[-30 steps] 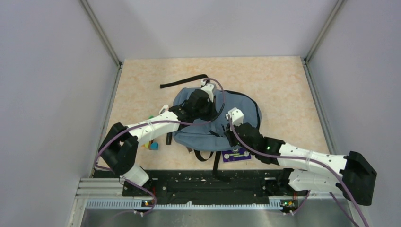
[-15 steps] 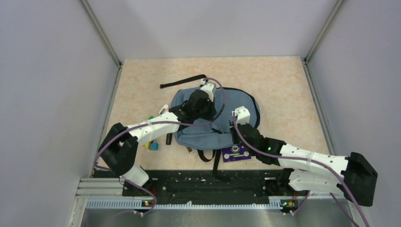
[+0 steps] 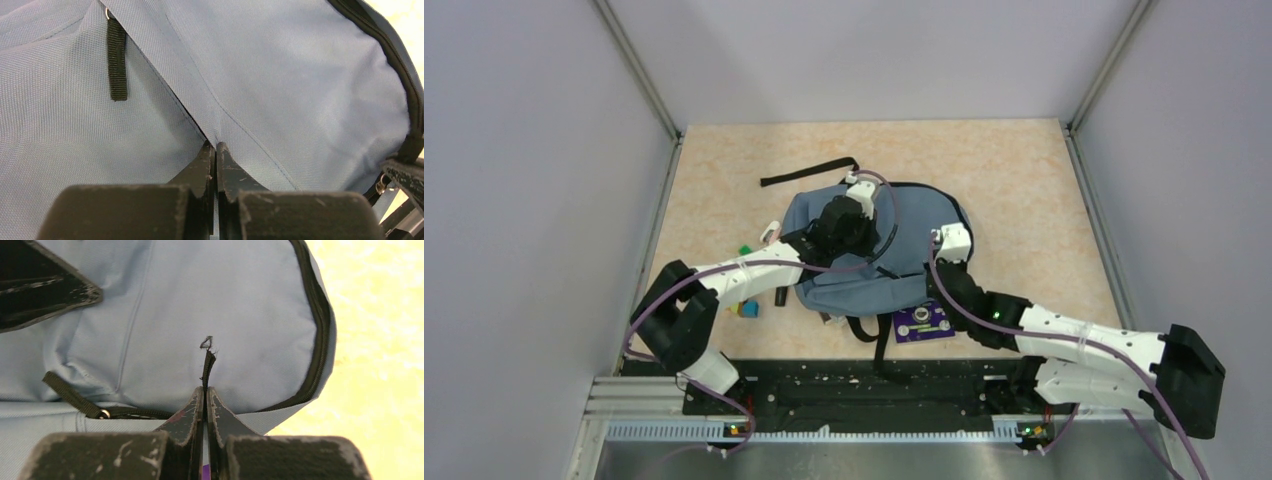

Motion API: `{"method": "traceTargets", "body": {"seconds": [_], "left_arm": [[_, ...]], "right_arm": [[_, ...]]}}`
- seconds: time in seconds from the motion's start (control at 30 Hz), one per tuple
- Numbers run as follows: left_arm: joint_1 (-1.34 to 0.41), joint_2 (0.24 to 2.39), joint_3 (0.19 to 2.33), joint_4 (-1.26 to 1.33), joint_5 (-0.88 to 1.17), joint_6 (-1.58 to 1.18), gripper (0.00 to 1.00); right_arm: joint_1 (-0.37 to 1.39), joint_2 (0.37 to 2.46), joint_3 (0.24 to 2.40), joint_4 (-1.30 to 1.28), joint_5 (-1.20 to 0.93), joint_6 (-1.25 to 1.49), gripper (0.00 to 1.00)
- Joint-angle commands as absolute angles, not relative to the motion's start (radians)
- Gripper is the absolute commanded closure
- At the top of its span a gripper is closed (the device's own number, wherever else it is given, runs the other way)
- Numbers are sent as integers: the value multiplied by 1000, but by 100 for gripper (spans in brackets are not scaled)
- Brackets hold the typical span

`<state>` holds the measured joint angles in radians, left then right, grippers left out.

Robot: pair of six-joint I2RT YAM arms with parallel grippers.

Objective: Pack the student bag
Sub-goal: Unzip the student bag at the center of the board.

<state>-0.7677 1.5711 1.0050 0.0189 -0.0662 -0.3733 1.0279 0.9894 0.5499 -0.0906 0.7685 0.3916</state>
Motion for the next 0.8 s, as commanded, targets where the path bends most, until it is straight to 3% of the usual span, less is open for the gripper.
{"method": "traceTargets", "body": {"seconds": [0.0,0.77], "left_arm": [[-762,1503,955,103,-42,-324,100],[-762,1482,886,152,-25,-192,100]], "right_arm": [[1032,1019,598,-149,926,439,100],[845,1031,629,-147,811,463,100]]}}
